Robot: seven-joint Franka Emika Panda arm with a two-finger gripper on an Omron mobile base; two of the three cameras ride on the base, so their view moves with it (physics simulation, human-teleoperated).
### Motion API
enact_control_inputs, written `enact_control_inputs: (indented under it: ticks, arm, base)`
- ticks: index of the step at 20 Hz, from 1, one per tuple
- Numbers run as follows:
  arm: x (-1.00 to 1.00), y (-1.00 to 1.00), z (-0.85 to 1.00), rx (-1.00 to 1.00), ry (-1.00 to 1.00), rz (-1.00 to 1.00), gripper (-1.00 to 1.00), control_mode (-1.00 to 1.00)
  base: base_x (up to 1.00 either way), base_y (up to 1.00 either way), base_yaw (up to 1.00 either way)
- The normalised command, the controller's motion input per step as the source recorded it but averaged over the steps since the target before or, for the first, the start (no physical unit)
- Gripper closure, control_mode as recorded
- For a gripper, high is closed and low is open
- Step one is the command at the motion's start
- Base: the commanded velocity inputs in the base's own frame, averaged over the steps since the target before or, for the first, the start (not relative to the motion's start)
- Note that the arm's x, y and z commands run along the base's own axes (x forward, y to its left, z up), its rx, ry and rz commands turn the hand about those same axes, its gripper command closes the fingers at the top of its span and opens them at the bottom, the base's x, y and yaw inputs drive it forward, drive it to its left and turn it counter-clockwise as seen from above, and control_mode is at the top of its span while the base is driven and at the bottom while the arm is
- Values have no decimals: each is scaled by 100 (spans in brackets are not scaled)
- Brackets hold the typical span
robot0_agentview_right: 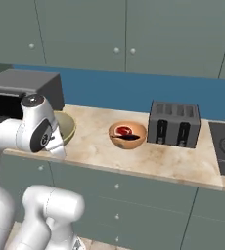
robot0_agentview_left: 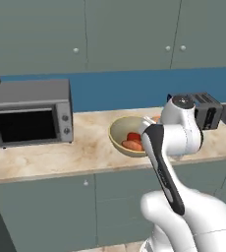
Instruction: Place the bowl with the bell pepper and sweet potato on the top shelf of the fridge. Place the bowl with the fish and steak on the second highest shelf of the fridge.
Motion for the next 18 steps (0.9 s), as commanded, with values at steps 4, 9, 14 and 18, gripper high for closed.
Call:
enact_control_inputs:
  ticks: [4,9,14,18]
  arm:
    - [0,0,0,0,0,0,100,100]
    - [0,0,0,0,0,0,100,100]
    - [0,0,0,0,0,0,100,100]
    - [0,0,0,0,0,0,100,100]
  base:
    - [-87,45,28]
    - [-56,76,37]
    - [-96,81,45]
    - [-88,90,35]
